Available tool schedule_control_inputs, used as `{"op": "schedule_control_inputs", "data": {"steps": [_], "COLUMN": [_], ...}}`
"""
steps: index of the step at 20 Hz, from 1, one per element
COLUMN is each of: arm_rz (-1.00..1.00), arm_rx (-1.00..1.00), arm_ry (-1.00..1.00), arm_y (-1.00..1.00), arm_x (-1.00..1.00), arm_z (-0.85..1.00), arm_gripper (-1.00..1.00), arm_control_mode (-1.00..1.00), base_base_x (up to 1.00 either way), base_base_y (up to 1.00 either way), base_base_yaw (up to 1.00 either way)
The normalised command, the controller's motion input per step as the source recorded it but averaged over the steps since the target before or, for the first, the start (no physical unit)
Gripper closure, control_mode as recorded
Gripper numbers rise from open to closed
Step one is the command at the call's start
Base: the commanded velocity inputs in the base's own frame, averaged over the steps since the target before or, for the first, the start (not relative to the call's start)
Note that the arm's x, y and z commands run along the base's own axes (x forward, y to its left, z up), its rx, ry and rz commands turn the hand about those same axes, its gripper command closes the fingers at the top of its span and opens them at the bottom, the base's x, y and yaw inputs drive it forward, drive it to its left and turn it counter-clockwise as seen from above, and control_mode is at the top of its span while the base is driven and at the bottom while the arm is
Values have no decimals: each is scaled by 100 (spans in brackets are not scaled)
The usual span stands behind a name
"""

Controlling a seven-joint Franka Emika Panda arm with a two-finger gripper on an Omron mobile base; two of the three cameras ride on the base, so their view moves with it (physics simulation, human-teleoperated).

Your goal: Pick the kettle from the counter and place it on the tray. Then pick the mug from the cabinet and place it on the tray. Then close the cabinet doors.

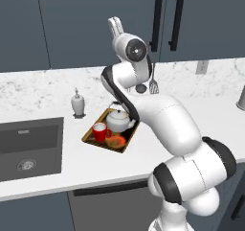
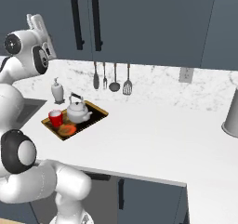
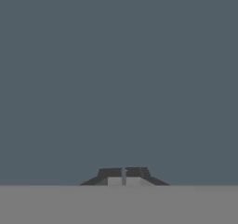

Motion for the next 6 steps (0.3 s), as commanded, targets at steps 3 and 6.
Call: {"op": "schedule_control_inputs", "data": {"steps": [3,6], "arm_rz": [0,0], "arm_rx": [0,0], "arm_ry": [0,0], "arm_y": [0,0], "arm_x": [83,65], "arm_z": [-42,-38], "arm_gripper": [100,100], "arm_control_mode": [-100,-100], "base_base_x": [0,0], "base_base_y": [0,0], "base_base_yaw": [0,0]}}
